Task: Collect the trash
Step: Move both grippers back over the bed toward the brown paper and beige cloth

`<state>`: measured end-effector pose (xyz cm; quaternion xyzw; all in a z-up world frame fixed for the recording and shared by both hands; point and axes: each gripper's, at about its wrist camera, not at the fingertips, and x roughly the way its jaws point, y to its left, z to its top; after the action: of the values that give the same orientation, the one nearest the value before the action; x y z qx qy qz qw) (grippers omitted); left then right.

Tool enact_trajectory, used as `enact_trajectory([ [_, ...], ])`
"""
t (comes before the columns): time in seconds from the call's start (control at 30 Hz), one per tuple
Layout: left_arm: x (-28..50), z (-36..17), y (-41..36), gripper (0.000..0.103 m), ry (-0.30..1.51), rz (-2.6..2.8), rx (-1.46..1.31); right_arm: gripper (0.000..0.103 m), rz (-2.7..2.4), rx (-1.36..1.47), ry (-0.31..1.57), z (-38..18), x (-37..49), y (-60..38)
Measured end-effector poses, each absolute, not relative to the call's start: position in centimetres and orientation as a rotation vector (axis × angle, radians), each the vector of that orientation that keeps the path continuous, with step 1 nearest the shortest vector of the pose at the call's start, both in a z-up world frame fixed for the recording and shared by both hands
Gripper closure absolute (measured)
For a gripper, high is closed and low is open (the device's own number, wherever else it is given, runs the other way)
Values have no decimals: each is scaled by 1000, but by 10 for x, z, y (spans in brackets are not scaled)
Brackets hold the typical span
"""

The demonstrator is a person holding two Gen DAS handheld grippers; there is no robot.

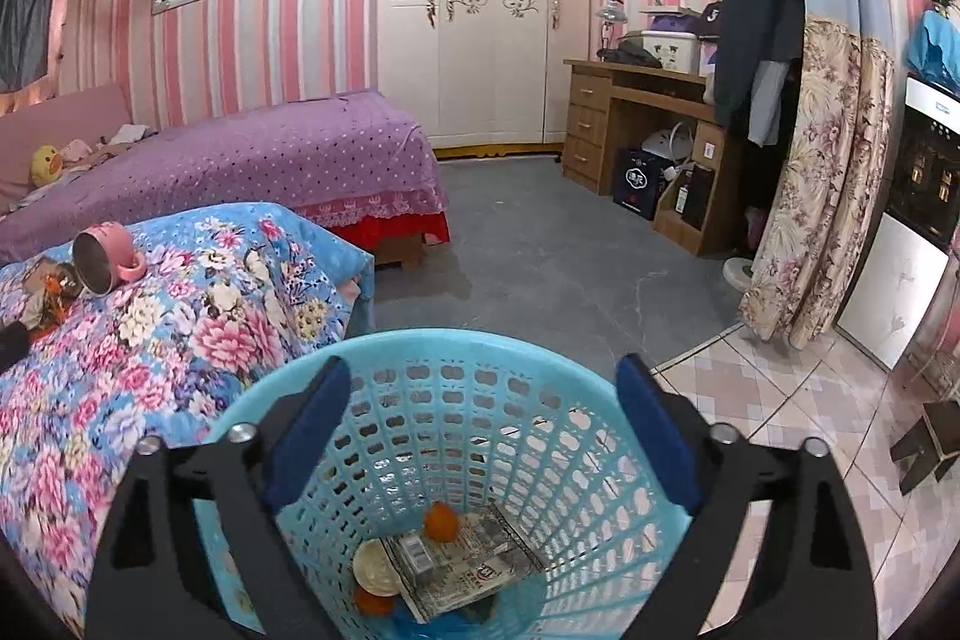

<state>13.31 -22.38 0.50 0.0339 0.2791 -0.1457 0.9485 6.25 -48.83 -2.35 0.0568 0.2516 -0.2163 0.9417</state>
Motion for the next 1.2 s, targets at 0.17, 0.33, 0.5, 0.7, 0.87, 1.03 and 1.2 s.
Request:
enact_trajectory([
  [0.17, 146, 11, -180, 6, 563, -241, 34, 5, -480, 139, 510, -22, 74, -479],
  [0.33, 155, 15, -145, 6, 536, -188, 55, 5, -509, 133, 516, -19, 84, -468],
  [0.5, 167, 16, -113, 6, 516, -141, 75, 5, -527, 112, 510, -11, 91, -453],
  [0.7, 176, 14, -72, 6, 517, -95, 67, 5, -507, 102, 513, -7, 102, -432],
  [0.87, 183, 13, -44, 6, 539, -90, 22, 5, -475, 72, 525, -7, 113, -407],
  [1.03, 191, 9, -18, 6, 553, -70, 24, 5, -442, 56, 533, -6, 128, -379],
  [1.2, 203, 4, 13, 6, 584, -32, -19, 5, -384, 24, 550, -10, 148, -347],
])
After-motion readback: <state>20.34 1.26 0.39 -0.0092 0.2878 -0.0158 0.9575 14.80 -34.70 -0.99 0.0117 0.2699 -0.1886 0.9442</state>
